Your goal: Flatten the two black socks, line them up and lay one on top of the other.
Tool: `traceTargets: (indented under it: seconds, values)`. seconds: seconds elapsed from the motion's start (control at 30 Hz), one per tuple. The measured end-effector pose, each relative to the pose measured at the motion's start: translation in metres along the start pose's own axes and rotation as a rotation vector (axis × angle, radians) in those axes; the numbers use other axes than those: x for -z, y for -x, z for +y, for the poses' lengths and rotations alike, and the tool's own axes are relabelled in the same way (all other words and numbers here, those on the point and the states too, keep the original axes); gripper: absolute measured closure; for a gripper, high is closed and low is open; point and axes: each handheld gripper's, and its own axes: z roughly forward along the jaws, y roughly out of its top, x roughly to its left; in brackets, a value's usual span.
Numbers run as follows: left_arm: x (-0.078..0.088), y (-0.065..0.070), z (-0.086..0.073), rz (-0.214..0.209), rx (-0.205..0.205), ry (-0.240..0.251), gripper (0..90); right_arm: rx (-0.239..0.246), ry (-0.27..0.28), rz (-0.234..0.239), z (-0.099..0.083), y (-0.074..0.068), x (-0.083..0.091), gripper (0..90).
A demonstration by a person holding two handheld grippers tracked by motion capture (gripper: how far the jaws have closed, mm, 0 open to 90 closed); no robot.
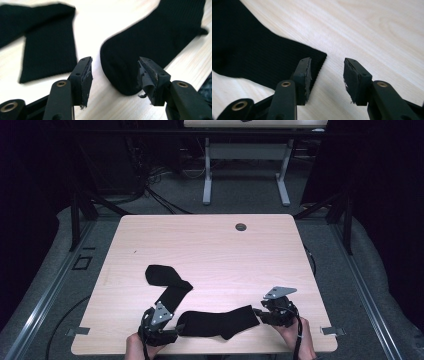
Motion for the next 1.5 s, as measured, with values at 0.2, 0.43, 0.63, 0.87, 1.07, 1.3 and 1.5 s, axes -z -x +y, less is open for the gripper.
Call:
traceTargets:
  seconds: [0.2, 0.43, 0.63, 0.87, 1.07, 1.3, 1.5]
  values:
    - [-0.022, 0.011, 0.012, -0.079, -0.050, -0.046, 53.8, 0.001, -0.023, 0.034, 0.001, -0.025, -0.009, 53.2]
    - [-0.045, 0.004, 0.005, -0.074, -0.039, -0.101, 47.6, 0.024, -0.077, 0.055, -0.008, -0.034, -0.030, 46.5]
    - [-0.044, 0.003, 0.001, -0.087, -0.083, -0.097, 39.8, 0.066, -0.074, 0.054, -0.011, -0.036, -0.031, 43.2]
    - [-0.042, 0.001, -0.003, -0.104, -0.092, -0.073, 38.5, 0.072, -0.056, 0.061, -0.015, -0.028, -0.030, 43.0]
    - [-0.043, 0.003, -0.002, -0.120, -0.096, -0.061, 32.7, 0.074, -0.056, 0.086, -0.014, -0.027, -0.031, 31.8]
    - [-0.016, -0.012, 0.004, -0.075, -0.057, 0.018, 16.4, -0.015, 0.058, 0.085, -0.014, -0.019, -0.019, 15.1]
    - [-0.004, -0.043, 0.007, 0.009, -0.024, 0.013, 15.8, -0.044, 0.069, 0.067, -0.019, -0.008, -0.009, 15.2]
